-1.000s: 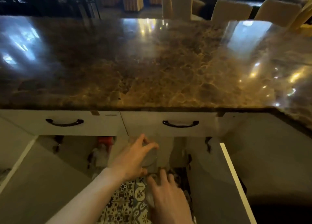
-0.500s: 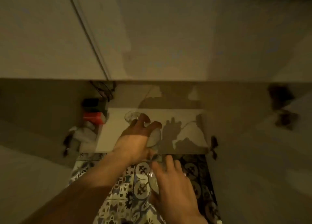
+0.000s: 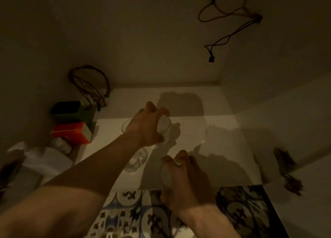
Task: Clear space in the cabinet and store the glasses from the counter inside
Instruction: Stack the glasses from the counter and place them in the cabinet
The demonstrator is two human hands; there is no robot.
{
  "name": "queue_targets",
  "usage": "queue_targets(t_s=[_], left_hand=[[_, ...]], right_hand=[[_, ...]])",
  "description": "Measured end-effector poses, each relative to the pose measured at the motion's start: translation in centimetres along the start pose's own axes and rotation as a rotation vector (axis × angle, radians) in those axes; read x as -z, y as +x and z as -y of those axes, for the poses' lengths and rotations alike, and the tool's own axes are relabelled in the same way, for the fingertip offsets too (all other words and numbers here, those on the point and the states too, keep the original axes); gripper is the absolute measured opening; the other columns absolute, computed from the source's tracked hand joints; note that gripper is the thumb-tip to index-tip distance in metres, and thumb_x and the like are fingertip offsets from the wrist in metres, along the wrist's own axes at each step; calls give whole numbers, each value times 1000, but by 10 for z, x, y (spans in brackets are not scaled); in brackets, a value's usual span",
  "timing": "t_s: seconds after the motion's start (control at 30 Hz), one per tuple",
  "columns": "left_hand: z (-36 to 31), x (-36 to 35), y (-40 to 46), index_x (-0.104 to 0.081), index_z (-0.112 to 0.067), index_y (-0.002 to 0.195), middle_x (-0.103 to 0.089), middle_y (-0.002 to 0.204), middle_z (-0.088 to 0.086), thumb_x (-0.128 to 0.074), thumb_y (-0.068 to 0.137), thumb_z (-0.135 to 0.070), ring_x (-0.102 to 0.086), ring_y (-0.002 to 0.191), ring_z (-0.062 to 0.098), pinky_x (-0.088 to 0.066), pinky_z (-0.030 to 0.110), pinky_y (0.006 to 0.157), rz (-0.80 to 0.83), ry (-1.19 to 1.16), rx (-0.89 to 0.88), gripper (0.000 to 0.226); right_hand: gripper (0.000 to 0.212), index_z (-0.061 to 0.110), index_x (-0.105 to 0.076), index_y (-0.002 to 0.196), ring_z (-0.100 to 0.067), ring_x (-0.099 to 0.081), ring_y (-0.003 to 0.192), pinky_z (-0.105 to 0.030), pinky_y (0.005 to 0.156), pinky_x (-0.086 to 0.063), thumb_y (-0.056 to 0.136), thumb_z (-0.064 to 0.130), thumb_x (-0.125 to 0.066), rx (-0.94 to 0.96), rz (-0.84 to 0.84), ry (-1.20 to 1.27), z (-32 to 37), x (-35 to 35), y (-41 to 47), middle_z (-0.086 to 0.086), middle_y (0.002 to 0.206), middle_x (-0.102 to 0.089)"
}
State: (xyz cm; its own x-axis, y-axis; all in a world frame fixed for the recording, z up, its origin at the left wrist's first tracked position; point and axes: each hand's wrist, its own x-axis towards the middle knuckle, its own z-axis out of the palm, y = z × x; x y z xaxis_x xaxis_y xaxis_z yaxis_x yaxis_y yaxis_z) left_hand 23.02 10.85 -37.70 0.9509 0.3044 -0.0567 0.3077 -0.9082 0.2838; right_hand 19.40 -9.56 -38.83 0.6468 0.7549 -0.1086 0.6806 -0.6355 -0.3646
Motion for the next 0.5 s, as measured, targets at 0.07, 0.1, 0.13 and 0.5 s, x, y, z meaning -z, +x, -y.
queue_targets(t_s=[0.07,0.1,0.13,0.5], left_hand=[[9,-13,18,-45,-41,135,-37,132,5,-91,63,-35,-55,109,30,-48,33,82,-22,8,14,86],[13,-19,26,-45,-40,136,-38,133,5,-91,63,-36,-56,109,31,-47,32,80,-24,11,18,86],[17,-23,33,-45,-40,136,-38,133,6,-90,63,-37,-56,109,31,-47,32,79,-21,14,22,86],[31,-36,54,-45,-39,138,-40,131,8,-86,65,-44,-59,106,32,-54,42,91,68,83,41,83]], right_hand=[[70,36,-33,135,-25,-41,114,-41,82,-55,77,38,-72,30,-36,-10,-8,-14,10,1,127,-28],[71,36,-33,135,-24,-42,113,-39,81,-55,77,39,-72,44,-50,-23,-11,-19,15,1,127,-30],[71,35,-33,136,-24,-42,112,-38,80,-55,77,40,-73,56,-62,-39,-13,-24,21,0,127,-32],[69,36,-29,134,-25,-39,117,-39,83,-53,81,43,-73,87,-69,-83,-15,-42,49,-1,129,-32]])
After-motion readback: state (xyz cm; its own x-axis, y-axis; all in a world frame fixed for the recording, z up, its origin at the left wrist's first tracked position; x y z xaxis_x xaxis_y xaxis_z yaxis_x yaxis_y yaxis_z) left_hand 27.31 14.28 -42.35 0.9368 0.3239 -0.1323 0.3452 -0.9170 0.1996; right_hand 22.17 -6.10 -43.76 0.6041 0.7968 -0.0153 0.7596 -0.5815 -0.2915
